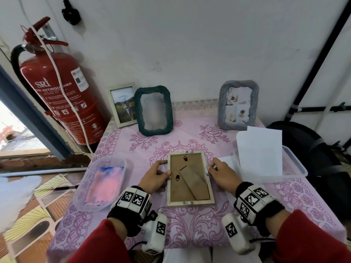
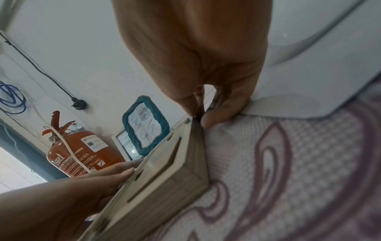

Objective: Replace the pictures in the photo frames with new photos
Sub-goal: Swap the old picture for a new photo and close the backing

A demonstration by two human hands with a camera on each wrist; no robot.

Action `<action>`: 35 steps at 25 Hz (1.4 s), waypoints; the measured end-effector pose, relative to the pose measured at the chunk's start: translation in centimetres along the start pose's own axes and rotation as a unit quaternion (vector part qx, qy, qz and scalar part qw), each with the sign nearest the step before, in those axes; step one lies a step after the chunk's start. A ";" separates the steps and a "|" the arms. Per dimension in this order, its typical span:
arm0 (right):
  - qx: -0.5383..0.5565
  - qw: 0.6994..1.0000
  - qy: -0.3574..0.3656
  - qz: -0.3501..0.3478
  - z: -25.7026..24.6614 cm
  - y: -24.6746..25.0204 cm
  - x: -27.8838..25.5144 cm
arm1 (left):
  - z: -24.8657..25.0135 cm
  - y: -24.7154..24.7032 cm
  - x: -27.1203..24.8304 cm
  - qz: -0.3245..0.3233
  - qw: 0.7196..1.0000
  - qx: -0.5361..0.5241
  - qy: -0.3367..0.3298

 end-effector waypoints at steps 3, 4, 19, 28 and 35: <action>0.017 1.000 0.013 0.006 -0.1 0.1 -0.2 | -0.3 -0.1 0.2 0.000 1.000 0.004 -0.006; 0.020 1.000 0.016 0.009 -0.1 0.1 -0.2 | -0.4 -0.1 0.3 -0.001 1.000 0.007 -0.007; 0.165 0.986 -0.009 0.035 0.3 0.5 0.5 | -0.3 -0.1 0.3 -0.009 1.000 0.019 -0.019; 0.170 0.983 0.050 0.045 -0.8 0.7 -0.1 | -0.4 -0.1 0.4 -0.016 0.999 0.028 -0.018; 0.127 0.991 0.037 0.001 -1.6 0.4 0.2 | -0.5 0.0 0.6 -0.015 0.999 0.043 -0.019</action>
Point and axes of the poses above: each hand's wrist, its own x-axis towards the middle knuckle, its own y-axis out of the back of the hand, z = x × y, the point moved 2 cm from there along x, towards the middle knuckle, and after that the axes turned 13 degrees about x, right-handed, at the moved point
